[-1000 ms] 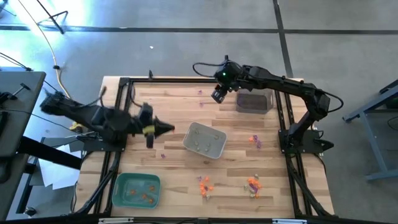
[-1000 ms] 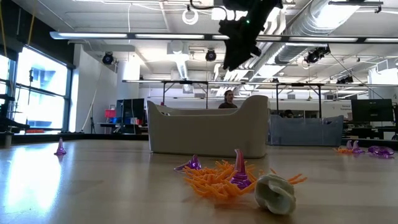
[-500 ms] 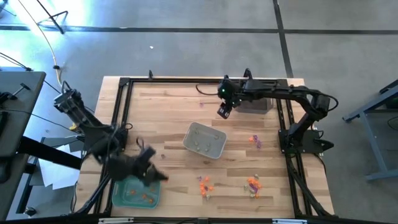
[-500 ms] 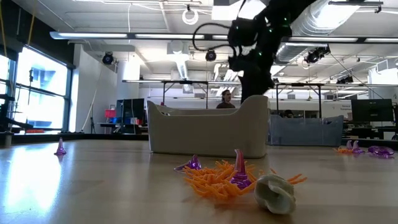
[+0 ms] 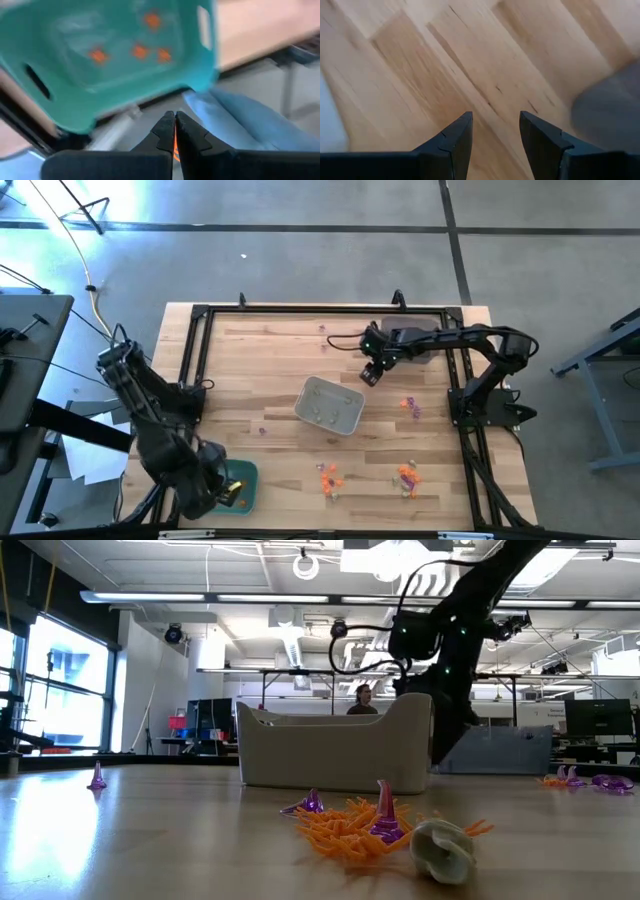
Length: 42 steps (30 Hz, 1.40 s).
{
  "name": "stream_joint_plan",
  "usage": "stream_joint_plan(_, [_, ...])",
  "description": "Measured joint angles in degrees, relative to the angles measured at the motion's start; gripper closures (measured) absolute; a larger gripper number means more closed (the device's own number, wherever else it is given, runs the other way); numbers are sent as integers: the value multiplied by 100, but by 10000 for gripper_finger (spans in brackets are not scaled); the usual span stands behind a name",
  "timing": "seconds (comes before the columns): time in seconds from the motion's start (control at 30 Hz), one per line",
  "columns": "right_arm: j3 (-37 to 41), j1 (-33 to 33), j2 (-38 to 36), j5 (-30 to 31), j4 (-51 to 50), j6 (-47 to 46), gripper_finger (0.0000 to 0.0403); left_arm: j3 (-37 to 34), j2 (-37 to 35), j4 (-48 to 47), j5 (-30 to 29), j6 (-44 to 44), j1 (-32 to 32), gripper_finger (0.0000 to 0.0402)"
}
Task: Sort Halloween decoration
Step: Put the orange spider toy into the green bin, then adjust the black bin
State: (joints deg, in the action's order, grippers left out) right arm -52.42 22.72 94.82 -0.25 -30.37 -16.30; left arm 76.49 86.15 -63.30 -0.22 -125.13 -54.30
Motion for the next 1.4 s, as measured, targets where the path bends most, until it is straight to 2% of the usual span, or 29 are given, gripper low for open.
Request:
stream_joint_plan(0.2, [74, 0, 16, -29, 116, -167, 245, 0, 600, -491, -2, 137, 50, 401])
stream_joint_plan(0.43, [74, 0, 16, -234, 354, -189, 245, 0, 1197, -413, 1, 217, 72, 401])
stream_joint_plan(0.83, [74, -103, -136, -322, 465, -130, 245, -2, 1806, -417, 140, 224, 72, 402])
stream_joint_plan(1.03, [74, -103, -758, -326, 417, -30, 245, -4, 1810, -446, -313, 286, 74, 389])
stream_joint_plan(1.3, [65, -86, -1987, -283, 24, -36, 245, -4, 1806, -628, -360, 721, 76, 336])
stream_joint_plan(1.4, [63, -87, -2369, -41, -357, -139, 245, -4, 1804, -800, -418, 721, 76, 317])
